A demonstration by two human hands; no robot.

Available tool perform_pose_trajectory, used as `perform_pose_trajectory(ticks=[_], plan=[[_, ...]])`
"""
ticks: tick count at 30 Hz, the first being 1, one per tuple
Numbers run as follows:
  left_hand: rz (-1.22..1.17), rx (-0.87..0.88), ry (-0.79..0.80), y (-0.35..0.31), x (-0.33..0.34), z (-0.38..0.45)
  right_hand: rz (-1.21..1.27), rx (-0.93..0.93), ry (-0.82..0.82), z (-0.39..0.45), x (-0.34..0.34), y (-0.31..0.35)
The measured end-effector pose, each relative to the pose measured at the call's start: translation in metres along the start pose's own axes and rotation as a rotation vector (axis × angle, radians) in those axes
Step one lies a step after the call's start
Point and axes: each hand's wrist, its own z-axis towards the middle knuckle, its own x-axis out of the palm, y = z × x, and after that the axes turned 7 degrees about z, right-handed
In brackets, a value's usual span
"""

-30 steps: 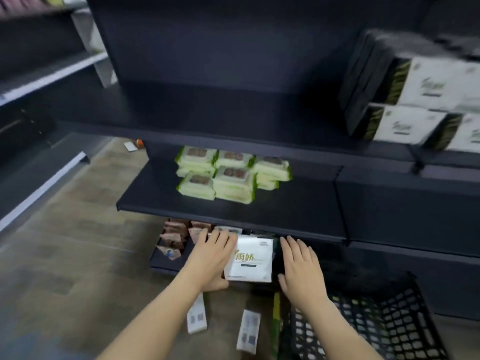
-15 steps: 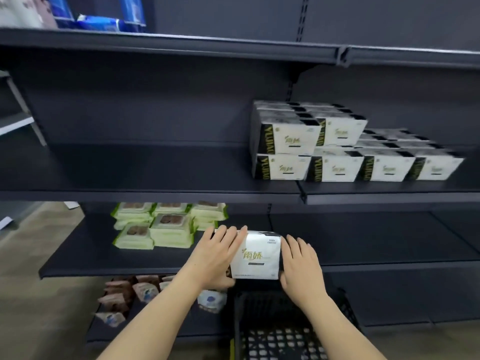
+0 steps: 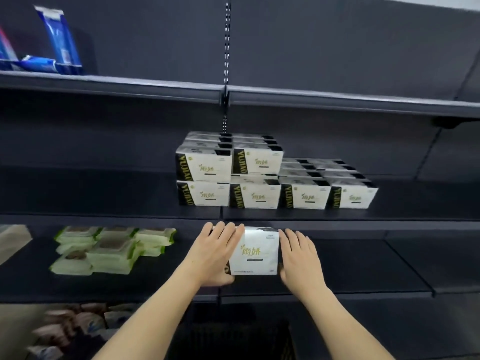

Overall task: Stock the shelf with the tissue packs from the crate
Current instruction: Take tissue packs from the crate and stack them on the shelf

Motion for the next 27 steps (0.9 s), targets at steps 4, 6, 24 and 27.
perform_pose_trajectory(ticks=[4, 6, 24, 27], plan=[[0.024, 0.019, -0.054, -0.013, -0.012, 0.031, 0.017, 0.004, -0.019, 0.006, -0.006, -0.029], [0.037, 0.026, -0.068, -0.014, -0.013, 0.043, 0.021, -0.001, -0.031, 0.012, -0.005, -0.037], [0.203, -0.031, -0.218, 0.046, 0.006, 0.175, 0.014, -0.034, -0.266, 0.131, -0.034, -0.077], [0.216, -0.064, -0.21, 0.049, 0.013, 0.19, 0.009, -0.03, -0.266, 0.151, -0.031, -0.084]])
